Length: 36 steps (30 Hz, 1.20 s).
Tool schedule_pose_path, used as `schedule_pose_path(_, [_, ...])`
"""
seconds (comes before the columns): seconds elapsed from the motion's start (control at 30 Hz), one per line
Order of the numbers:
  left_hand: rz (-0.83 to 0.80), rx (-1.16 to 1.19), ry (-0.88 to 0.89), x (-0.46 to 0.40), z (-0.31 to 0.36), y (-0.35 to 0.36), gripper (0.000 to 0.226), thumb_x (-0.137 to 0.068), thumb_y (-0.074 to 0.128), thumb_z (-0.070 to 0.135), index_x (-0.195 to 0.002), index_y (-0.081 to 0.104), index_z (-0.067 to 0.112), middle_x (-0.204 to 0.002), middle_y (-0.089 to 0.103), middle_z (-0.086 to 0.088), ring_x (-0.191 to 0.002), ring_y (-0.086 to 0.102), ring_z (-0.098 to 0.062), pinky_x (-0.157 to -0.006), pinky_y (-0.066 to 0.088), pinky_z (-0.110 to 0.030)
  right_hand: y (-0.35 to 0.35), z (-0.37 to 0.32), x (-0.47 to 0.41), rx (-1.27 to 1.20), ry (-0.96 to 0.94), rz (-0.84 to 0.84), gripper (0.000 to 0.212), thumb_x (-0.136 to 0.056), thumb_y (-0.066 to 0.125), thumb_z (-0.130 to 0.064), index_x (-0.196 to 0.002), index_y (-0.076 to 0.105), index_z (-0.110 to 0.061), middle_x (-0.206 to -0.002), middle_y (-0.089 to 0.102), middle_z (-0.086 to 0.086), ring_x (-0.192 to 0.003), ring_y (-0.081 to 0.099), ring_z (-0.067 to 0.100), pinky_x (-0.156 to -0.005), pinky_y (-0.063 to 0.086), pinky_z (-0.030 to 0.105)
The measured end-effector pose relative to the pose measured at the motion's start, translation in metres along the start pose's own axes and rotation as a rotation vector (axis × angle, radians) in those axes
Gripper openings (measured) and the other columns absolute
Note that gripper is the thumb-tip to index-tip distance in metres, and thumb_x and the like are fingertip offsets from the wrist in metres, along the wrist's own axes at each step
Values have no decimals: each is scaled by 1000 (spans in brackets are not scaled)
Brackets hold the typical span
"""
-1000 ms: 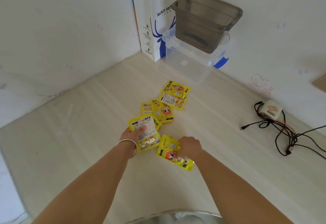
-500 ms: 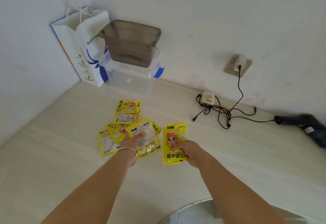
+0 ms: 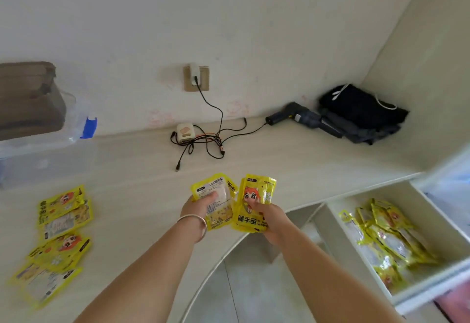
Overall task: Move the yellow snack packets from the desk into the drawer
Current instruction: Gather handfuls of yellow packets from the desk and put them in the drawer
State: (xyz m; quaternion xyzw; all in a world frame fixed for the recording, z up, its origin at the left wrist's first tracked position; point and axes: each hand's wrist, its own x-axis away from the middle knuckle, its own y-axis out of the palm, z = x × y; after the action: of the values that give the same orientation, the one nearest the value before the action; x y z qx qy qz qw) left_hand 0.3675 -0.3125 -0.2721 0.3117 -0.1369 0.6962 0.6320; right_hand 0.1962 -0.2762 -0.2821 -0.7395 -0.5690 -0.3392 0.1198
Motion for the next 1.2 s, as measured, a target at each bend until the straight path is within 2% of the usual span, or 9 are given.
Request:
schedule_pose_path(0.33, [-225, -167, -80, 17, -57, 196, 28, -81, 68, 11, -109, 63, 11, -98, 68, -17, -77, 66, -28, -73, 55, -41, -192, -32, 20, -175, -57, 244, 33, -74, 78, -27, -102, 67, -12, -95, 74, 13, -89, 70, 32, -89, 53, 50])
schedule_pose_path(0.47, [-274, -216, -102, 26, -92, 266, 25, -81, 68, 11, -106, 64, 13, -86, 69, -11, -73, 66, -27, -66, 55, -36, -267, -39, 26, -261, -39, 342, 35, -78, 76, -20, -108, 63, -8, -101, 72, 16, -87, 70, 31, -77, 57, 43])
schedule_pose_path(0.57, [-309, -271, -140, 31, -116, 308, 27, -81, 68, 10, -108, 64, 12, -85, 69, -10, -73, 66, -27, -65, 55, -37, -312, -35, 30, -266, -6, 400, 45, -75, 79, -25, -112, 62, -7, -101, 73, 14, -90, 71, 30, -83, 56, 44])
schedule_pose_path(0.7, [-329, -355, -195, 24, -148, 350, 28, -82, 66, 7, -109, 63, 9, -80, 68, -10, -67, 66, -24, -44, 54, -27, -357, -24, 32, -276, 57, 497, 53, -70, 81, -29, -113, 59, -7, -104, 71, 14, -94, 69, 31, -91, 53, 50])
schedule_pose_path(0.83, [-353, -492, -208, 8, -174, 386, 21, -82, 66, 5, -103, 61, 8, -76, 65, -7, -65, 63, -21, -47, 52, -25, -395, -13, 27, -277, 147, 600, 49, -77, 73, -30, -116, 52, -9, -118, 63, 12, -108, 59, 29, -69, 43, 32])
schedule_pose_path(0.9, [-373, -570, -205, -2, -186, 401, 19, -83, 64, 2, -100, 60, 10, -75, 64, -6, -63, 61, -20, -42, 52, -21, -409, -4, 21, -283, 171, 646, 48, -82, 68, -24, -124, 50, -9, -125, 59, 11, -118, 54, 31, -81, 44, 36])
schedule_pose_path(0.97, [-403, -661, -194, -16, -198, 412, 21, -81, 66, 1, -100, 60, 10, -84, 68, -12, -70, 64, -24, -55, 57, -26, -418, 5, 12, -255, 201, 679, 43, -86, 65, -18, -125, 52, -7, -123, 58, 8, -117, 53, 30, -95, 42, 40])
schedule_pose_path(1.07, [-455, -822, -204, -42, -218, 425, 29, -75, 72, 5, -102, 63, 12, -105, 70, -17, -92, 68, -31, -88, 55, -46, -426, 21, -4, -244, 252, 719, 39, -86, 65, -12, -123, 56, -6, -119, 63, 11, -102, 57, 25, -87, 45, 34])
schedule_pose_path(1.2, [-550, -1103, -201, -73, -242, 442, 55, -65, 78, 22, -116, 59, 16, -114, 67, -12, -100, 66, -32, -93, 52, -49, -429, 36, -28, -217, 342, 775, 28, -86, 66, -16, -112, 57, -12, -104, 63, 5, -94, 58, 22, -85, 48, 32])
